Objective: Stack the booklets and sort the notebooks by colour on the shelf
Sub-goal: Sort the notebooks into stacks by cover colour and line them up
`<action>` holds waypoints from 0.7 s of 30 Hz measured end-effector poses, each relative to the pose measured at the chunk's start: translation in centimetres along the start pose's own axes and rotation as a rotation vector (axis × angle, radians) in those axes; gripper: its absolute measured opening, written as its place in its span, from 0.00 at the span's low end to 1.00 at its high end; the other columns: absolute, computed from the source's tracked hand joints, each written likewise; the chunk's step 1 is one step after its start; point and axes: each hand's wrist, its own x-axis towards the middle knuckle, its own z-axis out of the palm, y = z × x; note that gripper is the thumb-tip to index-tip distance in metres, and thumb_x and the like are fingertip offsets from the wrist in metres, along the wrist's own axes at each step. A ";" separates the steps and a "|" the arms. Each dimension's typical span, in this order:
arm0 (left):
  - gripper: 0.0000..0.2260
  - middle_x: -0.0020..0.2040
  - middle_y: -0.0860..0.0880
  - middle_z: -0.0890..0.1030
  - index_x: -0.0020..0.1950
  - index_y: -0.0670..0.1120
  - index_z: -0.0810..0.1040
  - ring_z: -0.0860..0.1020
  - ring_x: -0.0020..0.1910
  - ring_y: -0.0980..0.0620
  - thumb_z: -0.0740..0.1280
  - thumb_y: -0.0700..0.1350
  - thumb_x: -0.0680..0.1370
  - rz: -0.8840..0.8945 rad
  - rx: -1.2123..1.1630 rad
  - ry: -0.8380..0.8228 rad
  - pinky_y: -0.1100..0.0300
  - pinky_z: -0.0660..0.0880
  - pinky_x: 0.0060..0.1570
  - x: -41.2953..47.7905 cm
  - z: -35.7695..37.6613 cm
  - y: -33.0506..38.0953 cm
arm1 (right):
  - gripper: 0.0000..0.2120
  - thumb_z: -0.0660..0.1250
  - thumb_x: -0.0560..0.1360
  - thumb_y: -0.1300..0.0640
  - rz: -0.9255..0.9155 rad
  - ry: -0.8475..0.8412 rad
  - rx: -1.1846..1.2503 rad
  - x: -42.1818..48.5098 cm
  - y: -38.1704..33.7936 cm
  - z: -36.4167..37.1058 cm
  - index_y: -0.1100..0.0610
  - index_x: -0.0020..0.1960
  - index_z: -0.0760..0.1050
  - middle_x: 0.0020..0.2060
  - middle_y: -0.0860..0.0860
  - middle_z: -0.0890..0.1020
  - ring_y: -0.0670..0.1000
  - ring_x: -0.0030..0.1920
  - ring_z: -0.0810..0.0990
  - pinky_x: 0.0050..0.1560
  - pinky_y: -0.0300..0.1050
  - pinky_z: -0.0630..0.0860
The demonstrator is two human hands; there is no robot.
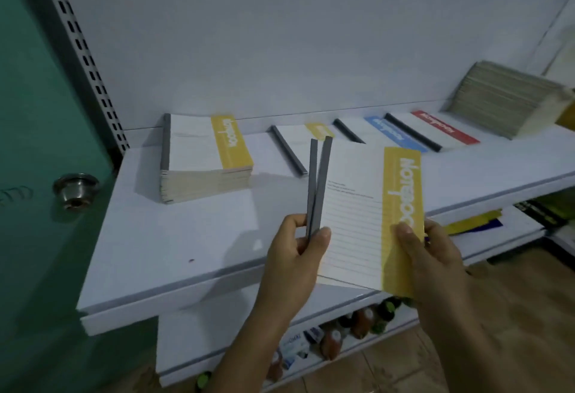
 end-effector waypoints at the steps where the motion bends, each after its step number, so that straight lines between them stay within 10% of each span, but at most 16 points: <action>1: 0.07 0.45 0.46 0.83 0.53 0.53 0.74 0.81 0.45 0.47 0.63 0.53 0.78 -0.033 0.018 -0.008 0.55 0.77 0.46 -0.2 1.0 -0.2 | 0.03 0.64 0.78 0.54 -0.017 -0.008 -0.011 -0.3 -0.1 -1.2 0.48 0.49 0.76 0.38 0.38 0.83 0.38 0.36 0.81 0.29 0.37 0.75; 6: 0.07 0.45 0.63 0.83 0.48 0.58 0.78 0.80 0.45 0.65 0.63 0.58 0.77 -0.205 -0.119 -0.066 0.72 0.74 0.40 -2.4 6.1 -0.9 | 0.04 0.63 0.79 0.54 -0.002 -0.044 -0.001 -1.6 -0.4 -6.7 0.50 0.51 0.76 0.42 0.44 0.85 0.43 0.39 0.82 0.31 0.35 0.76; 21: 0.16 0.48 0.63 0.83 0.56 0.62 0.73 0.82 0.48 0.60 0.65 0.40 0.78 -0.101 -0.100 0.031 0.65 0.78 0.43 -8.5 17.2 -4.1 | 0.08 0.66 0.76 0.56 0.074 -0.156 -0.066 -2.5 0.2 -19.4 0.45 0.53 0.78 0.46 0.43 0.85 0.46 0.45 0.84 0.41 0.42 0.81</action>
